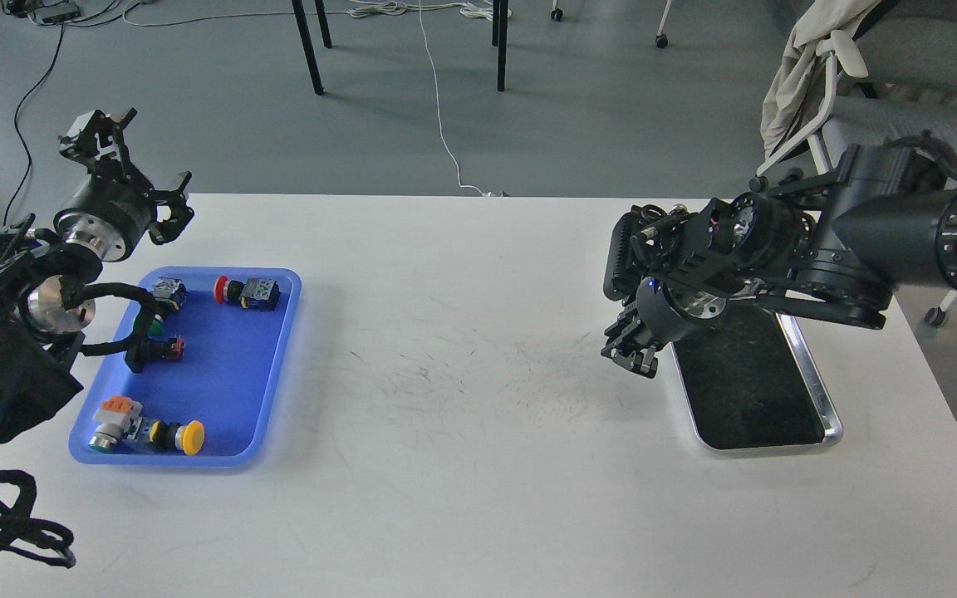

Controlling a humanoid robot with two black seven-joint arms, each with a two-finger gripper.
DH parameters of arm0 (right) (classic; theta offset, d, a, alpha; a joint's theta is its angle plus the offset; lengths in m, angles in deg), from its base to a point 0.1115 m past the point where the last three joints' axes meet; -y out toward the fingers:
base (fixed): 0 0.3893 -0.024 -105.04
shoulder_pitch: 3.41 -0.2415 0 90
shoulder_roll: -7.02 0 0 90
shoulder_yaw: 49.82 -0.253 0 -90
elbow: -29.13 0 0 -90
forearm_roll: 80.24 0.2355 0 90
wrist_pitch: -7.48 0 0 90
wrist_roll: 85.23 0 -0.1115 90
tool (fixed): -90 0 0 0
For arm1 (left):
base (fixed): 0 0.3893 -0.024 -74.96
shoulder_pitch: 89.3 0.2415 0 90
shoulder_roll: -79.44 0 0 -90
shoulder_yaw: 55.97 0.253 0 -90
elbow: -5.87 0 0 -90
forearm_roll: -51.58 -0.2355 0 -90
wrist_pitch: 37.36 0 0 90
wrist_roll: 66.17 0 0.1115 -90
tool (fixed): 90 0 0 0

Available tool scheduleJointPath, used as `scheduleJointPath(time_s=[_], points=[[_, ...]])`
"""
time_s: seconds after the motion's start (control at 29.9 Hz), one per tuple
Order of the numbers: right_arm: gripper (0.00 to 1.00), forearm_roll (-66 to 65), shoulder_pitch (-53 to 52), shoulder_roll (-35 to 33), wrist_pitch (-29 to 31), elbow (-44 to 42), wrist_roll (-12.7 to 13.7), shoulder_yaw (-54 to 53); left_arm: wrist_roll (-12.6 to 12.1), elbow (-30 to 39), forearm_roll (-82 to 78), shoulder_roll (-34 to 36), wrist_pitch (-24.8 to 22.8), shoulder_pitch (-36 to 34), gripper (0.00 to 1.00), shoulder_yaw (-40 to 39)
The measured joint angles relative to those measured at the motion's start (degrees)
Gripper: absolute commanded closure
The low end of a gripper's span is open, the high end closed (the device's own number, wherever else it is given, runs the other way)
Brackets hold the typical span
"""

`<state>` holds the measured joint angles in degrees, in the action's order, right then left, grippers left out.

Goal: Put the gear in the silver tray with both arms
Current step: 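Lift the gear and carry it over the silver tray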

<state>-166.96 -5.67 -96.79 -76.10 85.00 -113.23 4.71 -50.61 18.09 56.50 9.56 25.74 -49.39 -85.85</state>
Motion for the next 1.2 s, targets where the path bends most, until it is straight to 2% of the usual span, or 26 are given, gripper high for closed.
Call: scheduleJointPath(time_s=[0.17,0.37,1.2], points=[[0.99,-0.59,0.63,-6.59,0.00,0.67,0.00,1.05,0.00,0.00,-0.01,-0.15,-0.04,0.13,0.01,0.01],[0.99,-0.98,0.99,-10.16,-0.16,3.41,0.00,4.02,0.00,0.00,-0.01,-0.67,0.14,0.15,0.01,0.08],[0.95,-1.55,4.30,-10.21,-0.36,3.40,0.00,5.54,0.00,-0.13,-0.01,-0.87,0.32,0.16,0.01,0.09]])
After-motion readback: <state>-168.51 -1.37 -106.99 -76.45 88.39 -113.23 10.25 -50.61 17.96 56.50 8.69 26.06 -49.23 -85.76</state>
